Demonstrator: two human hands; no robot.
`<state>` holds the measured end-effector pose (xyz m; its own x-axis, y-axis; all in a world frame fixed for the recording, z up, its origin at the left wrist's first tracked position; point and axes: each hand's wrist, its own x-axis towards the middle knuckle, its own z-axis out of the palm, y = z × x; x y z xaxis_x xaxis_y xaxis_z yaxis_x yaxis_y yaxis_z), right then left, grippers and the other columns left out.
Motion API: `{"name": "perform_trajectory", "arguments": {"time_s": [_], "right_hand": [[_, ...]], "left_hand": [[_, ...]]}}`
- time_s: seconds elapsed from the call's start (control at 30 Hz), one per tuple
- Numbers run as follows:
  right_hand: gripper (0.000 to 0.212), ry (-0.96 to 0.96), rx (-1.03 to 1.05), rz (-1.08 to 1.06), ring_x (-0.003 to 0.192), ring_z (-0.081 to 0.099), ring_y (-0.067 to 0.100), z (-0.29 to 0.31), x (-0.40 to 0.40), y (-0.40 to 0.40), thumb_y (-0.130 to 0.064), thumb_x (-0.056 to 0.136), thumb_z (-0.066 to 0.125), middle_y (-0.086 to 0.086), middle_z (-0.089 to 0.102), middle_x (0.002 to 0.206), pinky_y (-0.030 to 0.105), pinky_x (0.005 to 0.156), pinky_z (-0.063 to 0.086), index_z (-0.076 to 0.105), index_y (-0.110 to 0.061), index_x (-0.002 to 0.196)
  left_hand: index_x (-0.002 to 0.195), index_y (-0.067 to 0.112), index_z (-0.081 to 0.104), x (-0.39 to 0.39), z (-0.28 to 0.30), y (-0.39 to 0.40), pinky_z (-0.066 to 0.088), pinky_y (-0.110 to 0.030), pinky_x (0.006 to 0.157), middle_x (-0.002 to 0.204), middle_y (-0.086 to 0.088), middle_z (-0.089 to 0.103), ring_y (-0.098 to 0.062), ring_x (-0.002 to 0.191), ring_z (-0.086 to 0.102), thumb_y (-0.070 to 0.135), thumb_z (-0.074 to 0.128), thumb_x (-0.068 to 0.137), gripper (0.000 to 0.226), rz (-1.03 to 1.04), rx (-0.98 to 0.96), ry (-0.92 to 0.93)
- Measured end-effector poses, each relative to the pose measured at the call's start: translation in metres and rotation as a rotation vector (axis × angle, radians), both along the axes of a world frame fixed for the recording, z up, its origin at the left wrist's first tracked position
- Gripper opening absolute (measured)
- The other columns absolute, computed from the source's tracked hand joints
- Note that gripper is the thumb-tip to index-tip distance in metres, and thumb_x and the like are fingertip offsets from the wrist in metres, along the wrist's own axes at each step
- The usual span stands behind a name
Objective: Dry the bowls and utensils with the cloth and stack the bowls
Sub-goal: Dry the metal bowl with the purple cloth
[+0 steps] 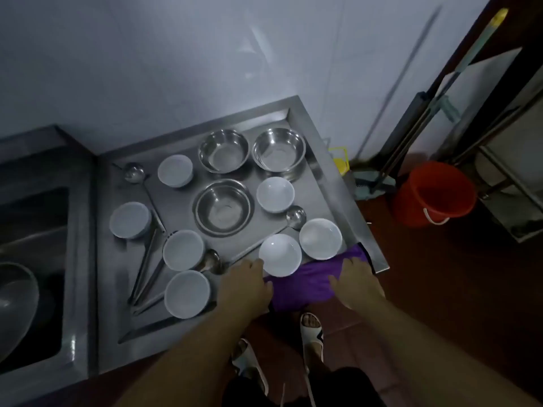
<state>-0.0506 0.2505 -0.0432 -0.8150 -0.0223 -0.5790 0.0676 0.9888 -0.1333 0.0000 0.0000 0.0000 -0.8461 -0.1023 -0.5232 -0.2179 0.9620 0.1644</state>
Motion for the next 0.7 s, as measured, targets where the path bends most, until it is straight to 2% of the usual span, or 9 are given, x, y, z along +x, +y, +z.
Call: {"name": "perform_trajectory", "arguments": {"time_s": [0.13, 0.2, 0.27, 0.4, 0.53, 0.63, 0.7], "right_hand": [[0.072, -0.039, -0.061, 0.000, 0.143, 0.041, 0.037, -0.021, 0.008, 0.005, -0.053, 0.099, 0.063, 0.016, 0.041, 0.154, 0.047, 0.111, 0.046, 0.040, -0.007, 0.150], [0.085, -0.032, -0.025, 0.040, 0.146, 0.036, 0.036, -0.034, 0.015, 0.005, -0.055, 0.096, 0.066, 0.015, 0.032, 0.160, 0.048, 0.110, 0.046, 0.029, -0.013, 0.159], [0.089, 0.035, 0.037, 0.087, 0.142, 0.038, 0.034, -0.045, 0.019, 0.006, -0.059, 0.093, 0.068, 0.013, 0.034, 0.156, 0.045, 0.106, 0.049, 0.027, -0.017, 0.161], [0.074, 0.132, 0.054, 0.235, 0.130, 0.047, 0.031, -0.062, 0.014, 0.015, -0.059, 0.091, 0.070, 0.010, 0.047, 0.140, 0.043, 0.102, 0.050, 0.042, -0.020, 0.148], [0.041, 0.158, 0.024, 0.468, 0.121, 0.051, 0.030, -0.067, 0.012, 0.024, -0.043, 0.098, 0.063, 0.006, 0.055, 0.126, 0.043, 0.099, 0.047, 0.056, -0.021, 0.132], [0.030, 0.192, -0.082, 0.498, 0.111, 0.056, 0.030, -0.058, 0.015, 0.026, -0.036, 0.095, 0.061, 0.006, 0.059, 0.115, 0.042, 0.093, 0.047, 0.062, -0.017, 0.118], [0.026, 0.167, -0.244, 0.443, 0.103, 0.058, 0.031, -0.050, 0.015, 0.029, -0.032, 0.091, 0.061, 0.008, 0.062, 0.107, 0.042, 0.088, 0.048, 0.061, -0.014, 0.109]], "left_hand": [[0.148, 0.022, 0.047, 0.007, -0.013, 0.006, 0.051, -0.044, 0.096, 0.141, -0.007, 0.055, -0.028, 0.124, 0.056, 0.045, 0.049, 0.099, 0.054, 0.055, 0.038, -0.040], [0.145, 0.022, 0.048, 0.013, -0.017, 0.009, 0.048, -0.043, 0.093, 0.138, -0.007, 0.056, -0.029, 0.121, 0.057, 0.043, 0.050, 0.098, 0.051, 0.076, 0.038, -0.061], [0.139, 0.021, 0.051, 0.019, -0.020, 0.012, 0.047, -0.042, 0.089, 0.132, -0.007, 0.058, -0.029, 0.117, 0.058, 0.040, 0.051, 0.098, 0.046, 0.088, 0.031, -0.064], [0.138, 0.020, 0.052, 0.029, -0.025, 0.011, 0.050, -0.041, 0.088, 0.130, -0.006, 0.060, -0.029, 0.114, 0.060, 0.037, 0.051, 0.100, 0.041, 0.100, 0.004, -0.067], [0.144, 0.023, 0.049, 0.031, -0.025, 0.011, 0.048, -0.042, 0.092, 0.135, -0.006, 0.058, -0.029, 0.120, 0.058, 0.040, 0.051, 0.100, 0.047, 0.116, -0.031, -0.082], [0.145, 0.023, 0.047, 0.028, -0.020, 0.010, 0.049, -0.042, 0.092, 0.136, -0.006, 0.058, -0.029, 0.121, 0.058, 0.040, 0.052, 0.099, 0.049, 0.119, -0.021, -0.094], [0.146, 0.023, 0.046, 0.023, -0.015, 0.010, 0.049, -0.043, 0.093, 0.136, -0.006, 0.058, -0.029, 0.122, 0.057, 0.038, 0.053, 0.099, 0.051, 0.121, -0.010, -0.089]]}}
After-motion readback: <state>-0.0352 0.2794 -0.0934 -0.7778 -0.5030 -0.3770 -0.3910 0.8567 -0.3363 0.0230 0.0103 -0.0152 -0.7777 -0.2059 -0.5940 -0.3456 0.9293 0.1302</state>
